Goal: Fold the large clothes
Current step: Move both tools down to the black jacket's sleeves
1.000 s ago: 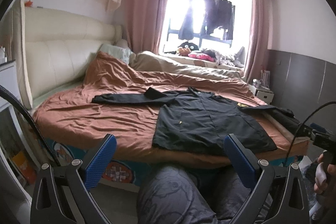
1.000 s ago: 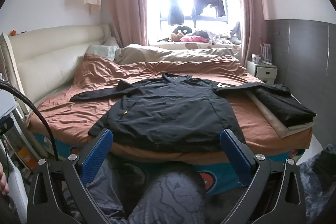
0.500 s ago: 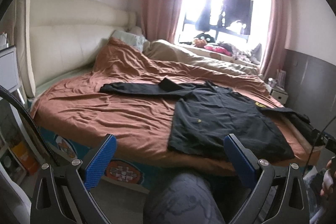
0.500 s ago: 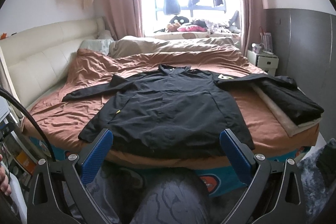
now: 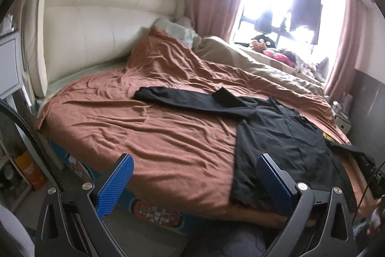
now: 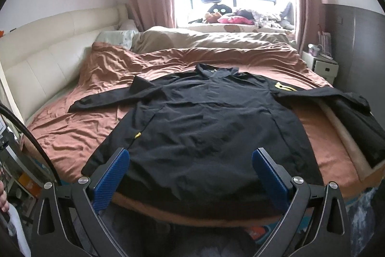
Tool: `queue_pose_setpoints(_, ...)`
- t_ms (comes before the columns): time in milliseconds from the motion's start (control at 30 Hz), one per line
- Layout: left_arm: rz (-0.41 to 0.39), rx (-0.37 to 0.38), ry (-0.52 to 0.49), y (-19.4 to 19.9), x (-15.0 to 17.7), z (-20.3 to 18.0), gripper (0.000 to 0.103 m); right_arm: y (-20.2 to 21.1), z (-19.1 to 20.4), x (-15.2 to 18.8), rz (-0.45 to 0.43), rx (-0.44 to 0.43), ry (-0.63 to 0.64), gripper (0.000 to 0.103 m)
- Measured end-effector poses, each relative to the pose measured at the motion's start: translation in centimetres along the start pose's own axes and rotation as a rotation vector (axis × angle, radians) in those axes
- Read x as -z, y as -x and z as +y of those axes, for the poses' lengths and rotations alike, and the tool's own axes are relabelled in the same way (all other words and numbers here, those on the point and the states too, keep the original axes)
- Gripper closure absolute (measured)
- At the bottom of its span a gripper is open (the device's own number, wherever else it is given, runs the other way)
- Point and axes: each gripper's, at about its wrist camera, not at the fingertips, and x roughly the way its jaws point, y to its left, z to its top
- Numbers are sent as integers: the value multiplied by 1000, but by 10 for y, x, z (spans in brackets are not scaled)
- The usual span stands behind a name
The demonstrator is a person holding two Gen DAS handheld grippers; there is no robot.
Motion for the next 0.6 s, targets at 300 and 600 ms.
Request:
queue_pose_setpoints(300, 23, -11, 107, -49, -49, 39, 11, -49, 9, -50, 24, -26, 3, 1)
queue_pose_setpoints(600, 75, 16, 237, -118, -95, 69, 19, -95, 16, -96, 39, -42, 25, 6)
